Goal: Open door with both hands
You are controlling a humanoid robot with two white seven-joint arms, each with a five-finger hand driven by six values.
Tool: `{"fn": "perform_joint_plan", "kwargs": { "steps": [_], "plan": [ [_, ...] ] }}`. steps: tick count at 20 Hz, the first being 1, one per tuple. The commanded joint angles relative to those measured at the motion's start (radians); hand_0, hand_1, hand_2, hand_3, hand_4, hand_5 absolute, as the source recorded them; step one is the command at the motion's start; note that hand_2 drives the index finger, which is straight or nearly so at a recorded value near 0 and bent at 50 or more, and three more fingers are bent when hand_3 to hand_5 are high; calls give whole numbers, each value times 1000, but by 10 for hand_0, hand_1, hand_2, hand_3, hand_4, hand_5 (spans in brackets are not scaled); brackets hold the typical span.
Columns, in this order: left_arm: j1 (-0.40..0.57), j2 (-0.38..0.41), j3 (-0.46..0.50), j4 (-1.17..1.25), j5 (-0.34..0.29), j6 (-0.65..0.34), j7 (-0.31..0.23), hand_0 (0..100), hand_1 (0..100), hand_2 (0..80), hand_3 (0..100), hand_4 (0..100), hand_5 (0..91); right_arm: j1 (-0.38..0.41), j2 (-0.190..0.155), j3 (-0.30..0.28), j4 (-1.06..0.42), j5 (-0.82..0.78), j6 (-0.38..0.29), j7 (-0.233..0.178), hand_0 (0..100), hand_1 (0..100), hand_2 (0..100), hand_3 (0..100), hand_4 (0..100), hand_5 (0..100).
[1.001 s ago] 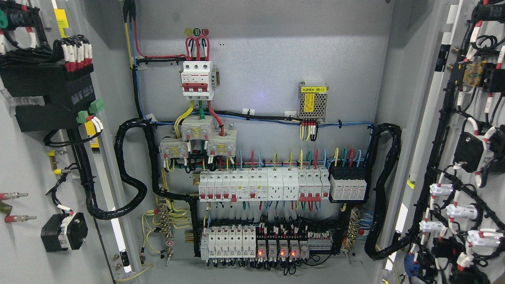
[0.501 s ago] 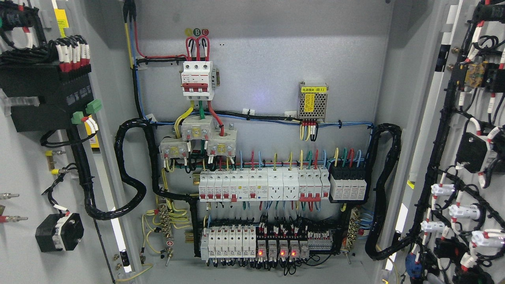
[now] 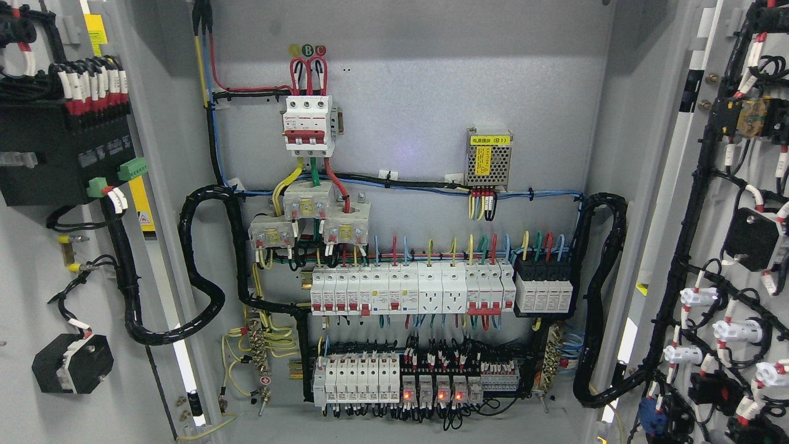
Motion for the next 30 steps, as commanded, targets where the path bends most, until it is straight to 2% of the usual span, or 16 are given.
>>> {"fn": "perform_joint_plan", "kwargs": {
  "steps": [1,5,15,20,26,30],
  "plan": [
    [-39,105,140,202,88,9,-6,120,556,0,0,0,0,6,7,-66,5,-15,1,-3,0,500,40,0,0,0],
    [-67,139,161,263,114,7,-76,120,556,0,0,0,0,7,8,-87,5,-17,1,-3,0,500,40,0,0,0],
    [-148,234,192,416,118,26,-78,120,556,0,0,0,0,7,7,-96,25,-17,5,1,0,500,40,0,0,0],
    [-171,278,191,453,187,62,-78,120,556,0,0,0,0,4,5,-96,34,-17,5,6,0,500,40,0,0,0],
    [-202,320,184,501,189,65,-78,120,556,0,0,0,0,-4,2,-96,37,-17,5,9,0,500,40,0,0,0],
    [-207,320,181,501,189,65,-78,120,556,0,0,0,0,-5,4,-98,37,-17,4,9,0,500,40,0,0,0]
  ]
}}
